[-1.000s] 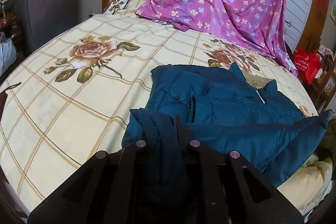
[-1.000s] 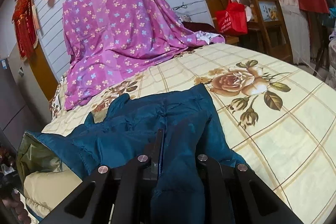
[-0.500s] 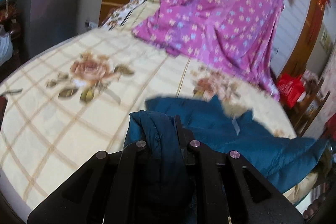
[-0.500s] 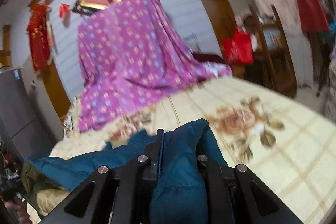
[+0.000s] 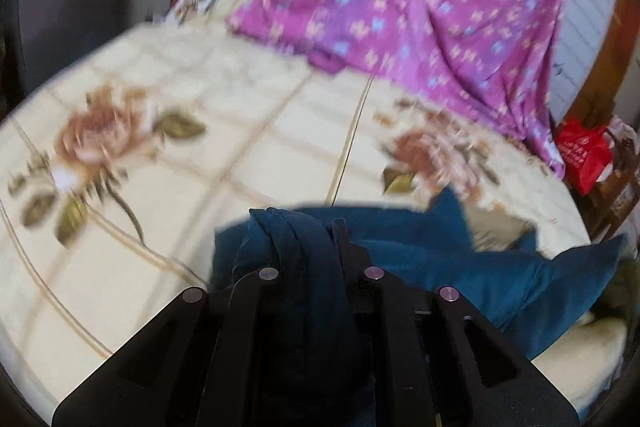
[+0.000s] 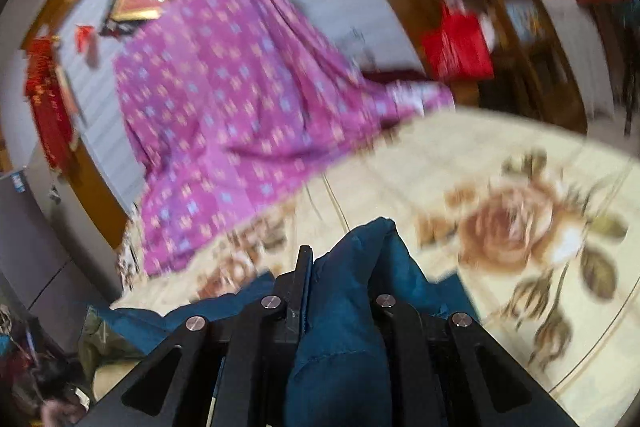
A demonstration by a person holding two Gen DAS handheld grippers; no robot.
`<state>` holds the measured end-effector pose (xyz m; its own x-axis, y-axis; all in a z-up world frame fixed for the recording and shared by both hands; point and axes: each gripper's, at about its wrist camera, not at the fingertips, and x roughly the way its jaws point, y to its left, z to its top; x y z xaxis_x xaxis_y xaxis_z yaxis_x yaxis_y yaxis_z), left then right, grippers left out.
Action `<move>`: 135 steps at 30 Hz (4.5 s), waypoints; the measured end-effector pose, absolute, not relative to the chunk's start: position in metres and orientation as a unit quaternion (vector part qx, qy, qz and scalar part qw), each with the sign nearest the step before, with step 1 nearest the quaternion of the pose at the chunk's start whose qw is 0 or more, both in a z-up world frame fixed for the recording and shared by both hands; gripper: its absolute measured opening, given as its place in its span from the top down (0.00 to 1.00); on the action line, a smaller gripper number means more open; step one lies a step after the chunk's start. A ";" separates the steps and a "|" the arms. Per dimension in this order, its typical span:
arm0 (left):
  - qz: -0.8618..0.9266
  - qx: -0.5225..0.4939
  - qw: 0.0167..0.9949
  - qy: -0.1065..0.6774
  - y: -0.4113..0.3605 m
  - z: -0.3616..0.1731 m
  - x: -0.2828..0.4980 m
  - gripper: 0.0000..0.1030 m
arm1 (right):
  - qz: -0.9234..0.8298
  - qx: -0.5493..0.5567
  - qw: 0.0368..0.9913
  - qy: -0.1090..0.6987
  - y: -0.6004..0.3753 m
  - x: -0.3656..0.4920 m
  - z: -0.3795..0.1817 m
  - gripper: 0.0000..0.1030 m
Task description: Fold large clothes
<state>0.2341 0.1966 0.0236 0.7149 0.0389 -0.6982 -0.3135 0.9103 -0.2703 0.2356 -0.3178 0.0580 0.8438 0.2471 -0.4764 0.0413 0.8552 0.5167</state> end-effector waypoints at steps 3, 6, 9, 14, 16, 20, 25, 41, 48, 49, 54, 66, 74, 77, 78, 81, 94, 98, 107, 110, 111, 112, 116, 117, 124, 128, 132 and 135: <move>0.090 -0.185 0.907 0.367 0.193 0.017 0.234 0.87 | 0.063 0.303 0.899 0.311 -0.330 0.247 0.040 0.85; 0.068 -0.203 0.901 0.378 0.198 0.016 0.236 0.81 | 0.094 0.354 0.874 0.320 -0.340 0.244 0.028 0.62; 0.029 -0.250 0.890 0.381 0.214 0.021 0.234 0.70 | 0.127 0.404 0.855 0.298 -0.348 0.235 0.030 0.41; 0.025 -0.284 0.892 0.351 0.233 0.055 0.211 0.36 | 0.152 0.439 0.848 0.257 -0.359 0.215 0.048 0.21; 0.034 -0.280 0.902 0.327 0.234 0.070 0.194 0.26 | 0.138 0.421 0.860 0.252 -0.364 0.202 0.058 0.21; 0.032 -0.258 0.916 0.305 0.223 0.084 0.165 0.26 | 0.125 0.337 0.900 0.246 -0.361 0.180 0.076 0.21; 0.017 -0.190 0.932 0.308 0.179 0.074 0.136 0.26 | 0.144 0.185 0.934 0.269 -0.331 0.165 0.088 0.21; -0.038 -0.142 0.940 0.309 0.116 0.073 0.122 0.26 | 0.122 0.070 0.906 0.400 -0.262 0.225 0.055 0.21; -0.017 -0.105 0.931 0.348 0.106 0.078 0.203 0.26 | 0.111 0.136 0.903 0.391 -0.271 0.246 0.057 0.21; -0.008 -0.096 0.928 0.359 0.105 0.077 0.218 0.26 | 0.113 0.137 0.903 0.391 -0.270 0.247 0.058 0.21; 0.049 -0.010 0.921 0.387 0.096 0.065 0.281 0.26 | 0.127 0.125 0.897 0.404 -0.259 0.257 0.060 0.18; 0.150 -0.088 0.890 0.422 0.182 -0.013 0.296 0.22 | 0.091 0.135 0.877 0.452 -0.268 0.297 0.018 0.08; 0.167 -0.112 0.908 0.368 0.188 0.007 0.271 0.22 | 0.082 0.149 0.881 0.441 -0.286 0.303 -0.001 0.07; 0.161 -0.094 0.923 0.338 0.185 0.027 0.251 0.22 | 0.096 0.136 0.881 0.444 -0.282 0.305 -0.004 0.00; 0.159 -0.087 0.926 0.332 0.183 0.032 0.246 0.22 | 0.095 0.130 0.881 0.446 -0.280 0.305 -0.003 0.00; 0.155 -0.090 0.926 0.332 0.186 0.036 0.233 0.22 | 0.091 0.128 0.880 0.449 -0.281 0.306 -0.002 0.00; 0.116 -0.138 0.913 0.367 0.181 0.023 0.211 0.22 | 0.190 0.037 0.885 0.423 -0.212 0.256 0.052 0.01; 0.104 -0.156 0.910 0.370 0.175 0.022 0.190 0.22 | 0.169 -0.014 0.875 0.454 -0.200 0.254 0.023 0.00; 0.117 -0.120 0.908 0.384 0.180 0.026 0.169 0.22 | 0.165 -0.018 0.879 0.447 -0.219 0.236 0.025 0.00; 0.118 -0.126 0.898 0.406 0.191 0.017 0.166 0.22 | 0.148 -0.022 0.899 0.413 -0.238 0.219 0.043 0.00; 0.111 -0.128 0.890 0.423 0.196 0.012 0.169 0.22 | 0.135 -0.025 0.904 0.405 -0.252 0.214 0.046 0.00; 0.106 -0.126 0.883 0.439 0.197 0.006 0.174 0.22 | 0.130 -0.025 0.904 0.407 -0.262 0.211 0.044 0.00; 0.065 -0.121 0.871 0.471 0.204 -0.001 0.190 0.21 | 0.121 -0.009 0.883 0.454 -0.311 0.217 0.016 0.00; 0.057 -0.121 0.868 0.478 0.206 0.000 0.195 0.21 | 0.129 0.014 0.879 0.459 -0.323 0.219 0.011 0.00; -0.037 -0.188 0.823 0.535 0.233 -0.019 0.235 0.11 | 0.185 0.175 0.838 0.483 -0.385 0.233 -0.021 0.00; -0.069 -0.206 0.820 0.530 0.242 -0.023 0.243 0.02 | 0.236 0.196 0.832 0.462 -0.387 0.236 -0.026 0.00; -0.100 -0.187 0.819 0.533 0.234 -0.020 0.245 0.01 | 0.348 0.220 0.795 0.445 -0.372 0.238 -0.039 0.00; -0.150 -0.175 0.813 0.534 0.220 -0.017 0.243 0.02 | 0.368 0.208 0.792 0.441 -0.365 0.239 -0.041 0.00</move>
<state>0.2433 0.2203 -0.0169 0.3843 -0.4313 -0.8162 0.0577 0.8936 -0.4451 0.2391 -0.3649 -0.0405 0.3403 0.7663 -0.5449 -0.3988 0.6424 0.6544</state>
